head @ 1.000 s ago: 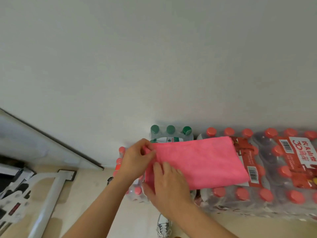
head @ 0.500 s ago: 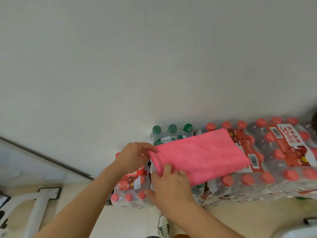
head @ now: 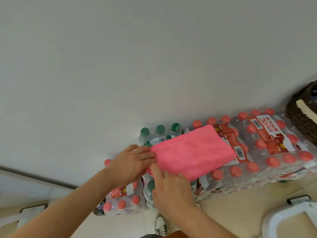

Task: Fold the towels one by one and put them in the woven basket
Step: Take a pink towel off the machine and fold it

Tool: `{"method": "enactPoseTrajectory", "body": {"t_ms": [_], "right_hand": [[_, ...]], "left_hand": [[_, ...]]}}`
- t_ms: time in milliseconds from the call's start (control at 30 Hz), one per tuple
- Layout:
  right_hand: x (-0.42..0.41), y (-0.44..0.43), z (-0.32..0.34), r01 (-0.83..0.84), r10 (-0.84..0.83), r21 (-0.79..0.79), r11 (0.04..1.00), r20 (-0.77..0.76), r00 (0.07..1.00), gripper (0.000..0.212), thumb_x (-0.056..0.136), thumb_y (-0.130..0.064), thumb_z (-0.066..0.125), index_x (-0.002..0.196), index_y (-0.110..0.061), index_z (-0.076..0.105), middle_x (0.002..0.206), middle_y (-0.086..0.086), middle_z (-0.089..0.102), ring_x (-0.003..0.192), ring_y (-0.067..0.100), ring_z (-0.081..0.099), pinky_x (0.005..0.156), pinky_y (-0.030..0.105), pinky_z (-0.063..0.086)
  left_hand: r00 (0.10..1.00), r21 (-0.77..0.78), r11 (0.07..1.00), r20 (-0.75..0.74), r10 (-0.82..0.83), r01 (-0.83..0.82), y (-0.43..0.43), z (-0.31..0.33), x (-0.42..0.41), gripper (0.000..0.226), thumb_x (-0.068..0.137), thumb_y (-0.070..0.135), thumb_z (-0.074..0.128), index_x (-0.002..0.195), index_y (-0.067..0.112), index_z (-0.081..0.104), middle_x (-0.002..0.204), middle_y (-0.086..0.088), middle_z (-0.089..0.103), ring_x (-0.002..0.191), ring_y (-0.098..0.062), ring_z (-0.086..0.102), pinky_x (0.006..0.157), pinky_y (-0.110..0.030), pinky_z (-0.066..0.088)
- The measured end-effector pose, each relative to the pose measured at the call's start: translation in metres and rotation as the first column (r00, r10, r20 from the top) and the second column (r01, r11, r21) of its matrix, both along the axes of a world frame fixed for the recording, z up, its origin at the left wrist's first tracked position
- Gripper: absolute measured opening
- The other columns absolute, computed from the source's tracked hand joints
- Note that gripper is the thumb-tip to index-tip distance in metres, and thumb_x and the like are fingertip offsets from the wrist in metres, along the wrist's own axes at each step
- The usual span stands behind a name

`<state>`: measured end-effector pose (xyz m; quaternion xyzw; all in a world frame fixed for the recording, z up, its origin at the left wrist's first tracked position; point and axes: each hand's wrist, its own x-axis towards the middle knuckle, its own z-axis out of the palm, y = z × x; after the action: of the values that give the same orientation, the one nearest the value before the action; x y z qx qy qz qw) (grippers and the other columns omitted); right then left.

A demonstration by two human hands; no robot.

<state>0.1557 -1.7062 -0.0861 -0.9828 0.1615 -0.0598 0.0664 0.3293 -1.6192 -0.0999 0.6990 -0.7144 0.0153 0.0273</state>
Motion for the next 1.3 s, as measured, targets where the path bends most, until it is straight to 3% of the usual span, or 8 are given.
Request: {"method": "enactPoseTrajectory", "body": {"t_ms": [200, 333, 433, 567, 667, 800, 1100, 1300], "right_hand": [[0.0, -0.001, 0.007, 0.005, -0.004, 0.06, 0.998, -0.021, 1.0, 0.028, 0.059, -0.043, 0.066, 0.079, -0.025, 0.059, 0.045, -0.007, 0.053, 0.035, 0.012, 0.05, 0.049, 0.028, 0.041], [-0.001, -0.014, 0.026, 0.036, -0.009, 0.28, 0.959, -0.098, 0.995, 0.028, 0.081, -0.035, 0.064, 0.104, -0.021, 0.057, 0.073, -0.001, 0.066, 0.063, 0.022, 0.062, 0.059, 0.034, 0.042], [-0.009, -0.047, 0.032, 0.112, -0.08, 0.759, 0.642, -0.079, 0.994, 0.013, 0.09, -0.029, 0.051, 0.101, -0.025, 0.054, 0.084, -0.001, 0.064, 0.074, 0.018, 0.059, 0.066, 0.037, 0.049], [-0.024, -0.092, 0.026, 0.169, -0.253, 0.911, 0.375, -0.075, 0.965, 0.014, 0.089, -0.029, 0.06, 0.104, -0.029, 0.06, 0.094, -0.004, 0.07, 0.088, 0.014, 0.066, 0.08, 0.041, 0.055], [-0.035, -0.111, 0.023, 0.236, -0.34, 0.835, 0.497, -0.063, 0.938, 0.003, 0.092, -0.035, 0.056, 0.093, -0.032, 0.057, 0.084, -0.007, 0.066, 0.074, 0.004, 0.062, 0.068, 0.03, 0.052], [-0.046, -0.129, 0.019, 0.34, -0.418, 0.585, 0.736, -0.001, 0.908, 0.014, 0.094, -0.033, 0.05, 0.084, -0.025, 0.054, 0.07, -0.008, 0.051, 0.06, 0.003, 0.045, 0.051, 0.019, 0.031], [-0.042, -0.157, -0.001, 0.476, -0.499, 0.292, 0.83, 0.004, 0.867, 0.024, 0.098, -0.033, 0.04, 0.106, -0.02, 0.057, 0.099, -0.001, 0.064, 0.085, 0.02, 0.063, 0.064, 0.031, 0.043], [-0.038, -0.167, -0.005, 0.488, -0.499, 0.192, 0.851, 0.006, 0.867, 0.006, 0.083, -0.024, 0.066, 0.085, -0.018, 0.066, 0.079, -0.001, 0.064, 0.059, 0.02, 0.064, 0.046, 0.025, 0.032]], "left_hand": [[1.0, 0.23, 0.973, 0.01, -0.007, 0.005, -0.007, 0.032, -0.003, 0.022, 0.084, 0.036, 0.04, 0.094, 0.031, 0.059, 0.099, 0.015, 0.063, 0.104, -0.01, 0.052, 0.087, -0.033, 0.04], [0.985, 0.312, 0.949, -0.151, 0.084, -0.034, -0.024, 0.055, 0.001, 0.021, 0.083, 0.035, 0.035, 0.09, 0.027, 0.053, 0.079, 0.005, 0.062, 0.075, -0.016, 0.058, 0.072, -0.034, 0.046], [0.828, 0.304, 0.942, -0.485, 0.281, -0.141, -0.042, 0.07, 0.004, 0.008, 0.083, 0.035, 0.055, 0.091, 0.034, 0.053, 0.078, 0.009, 0.065, 0.073, -0.007, 0.06, 0.07, -0.03, 0.05], [0.531, 0.282, 0.934, -0.769, 0.356, -0.217, -0.08, 0.075, 0.001, 0.016, 0.078, 0.028, 0.076, 0.088, 0.028, 0.064, 0.086, 0.006, 0.068, 0.082, -0.013, 0.065, 0.077, -0.035, 0.054], [0.443, 0.287, 0.919, -0.81, 0.384, -0.27, -0.114, 0.067, -0.008, 0.015, 0.078, 0.026, 0.077, 0.089, 0.021, 0.068, 0.088, -0.002, 0.071, 0.084, -0.02, 0.067, 0.078, -0.039, 0.056], [0.574, 0.279, 0.921, -0.721, 0.388, -0.273, -0.158, 0.054, -0.021, 0.015, 0.082, 0.034, 0.072, 0.087, 0.022, 0.065, 0.084, -0.001, 0.068, 0.081, -0.018, 0.063, 0.075, -0.036, 0.053], [0.661, 0.289, 0.896, -0.604, 0.444, -0.337, -0.2, 0.028, -0.032, 0.029, 0.079, 0.019, 0.072, 0.082, 0.04, 0.052, 0.07, 0.02, 0.051, 0.066, 0.002, 0.048, 0.059, -0.008, 0.032], [0.649, 0.291, 0.906, -0.633, 0.423, -0.307, -0.205, 0.019, -0.029, 0.04, 0.081, 0.01, 0.068, 0.11, 0.036, 0.063, 0.111, 0.019, 0.062, 0.096, -0.003, 0.056, 0.081, -0.001, 0.033]]}}
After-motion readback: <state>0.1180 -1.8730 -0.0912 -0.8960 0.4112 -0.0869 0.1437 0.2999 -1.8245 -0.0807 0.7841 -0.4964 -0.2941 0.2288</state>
